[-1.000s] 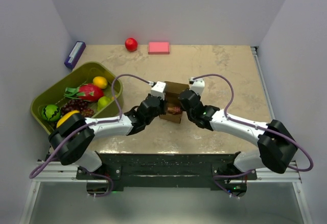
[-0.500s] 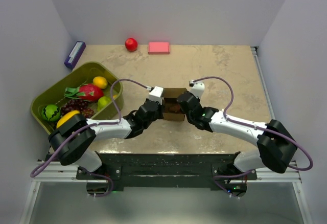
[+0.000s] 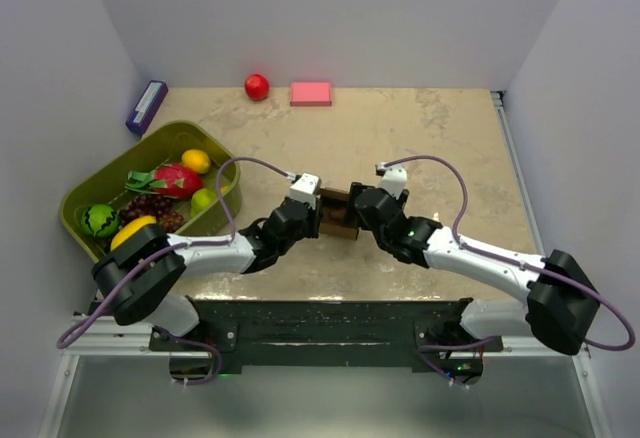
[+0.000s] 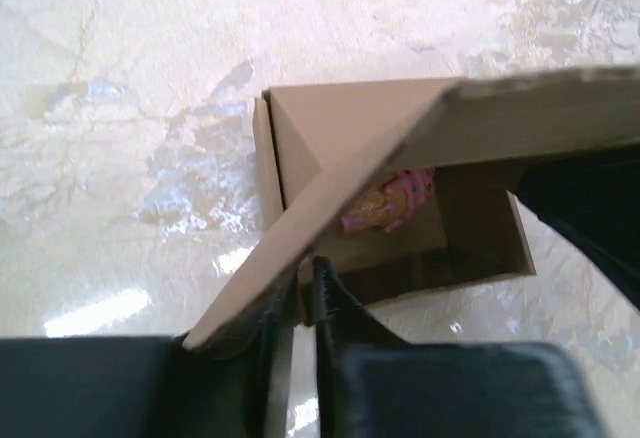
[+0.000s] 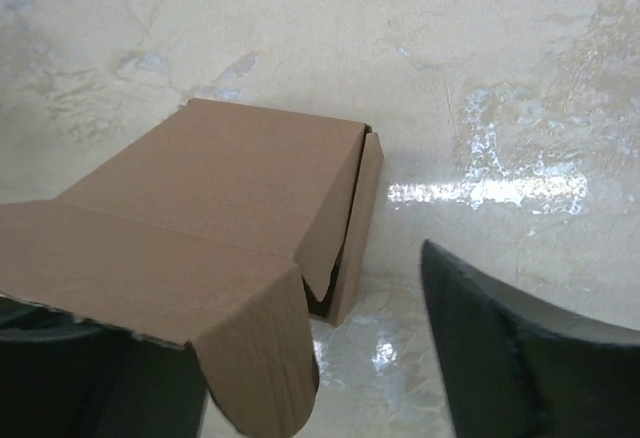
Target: Fold the paper box
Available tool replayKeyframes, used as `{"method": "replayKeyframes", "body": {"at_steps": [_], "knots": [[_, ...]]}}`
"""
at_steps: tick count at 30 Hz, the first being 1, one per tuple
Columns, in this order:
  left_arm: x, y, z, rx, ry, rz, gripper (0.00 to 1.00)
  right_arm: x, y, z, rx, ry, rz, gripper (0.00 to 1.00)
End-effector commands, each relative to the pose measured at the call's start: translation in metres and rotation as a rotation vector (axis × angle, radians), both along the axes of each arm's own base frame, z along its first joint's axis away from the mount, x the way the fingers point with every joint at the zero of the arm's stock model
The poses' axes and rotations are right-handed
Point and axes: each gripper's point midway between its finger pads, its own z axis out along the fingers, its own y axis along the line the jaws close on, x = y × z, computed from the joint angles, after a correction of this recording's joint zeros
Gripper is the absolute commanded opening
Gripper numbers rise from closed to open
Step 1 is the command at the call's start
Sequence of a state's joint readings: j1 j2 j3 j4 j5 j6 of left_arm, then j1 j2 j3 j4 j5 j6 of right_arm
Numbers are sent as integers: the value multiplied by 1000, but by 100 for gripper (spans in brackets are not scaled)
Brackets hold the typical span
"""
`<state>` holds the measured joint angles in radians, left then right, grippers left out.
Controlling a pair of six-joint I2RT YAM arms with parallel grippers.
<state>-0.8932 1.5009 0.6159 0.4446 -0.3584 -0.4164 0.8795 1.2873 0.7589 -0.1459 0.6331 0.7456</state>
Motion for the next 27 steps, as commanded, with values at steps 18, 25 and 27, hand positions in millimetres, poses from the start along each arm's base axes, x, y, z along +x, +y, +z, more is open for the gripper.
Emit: {"method": "replayKeyframes", "body": {"at_steps": [18, 25, 27], "knots": [[-67, 14, 67, -68, -74, -293, 70, -51, -19, 123, 158, -224, 264, 90], [-74, 32, 134, -141, -160, -268, 75, -38, -24, 164, 143, -261, 190, 90], [-66, 33, 164, -176, -201, -254, 76, -30, -16, 173, 128, -265, 193, 90]]}}
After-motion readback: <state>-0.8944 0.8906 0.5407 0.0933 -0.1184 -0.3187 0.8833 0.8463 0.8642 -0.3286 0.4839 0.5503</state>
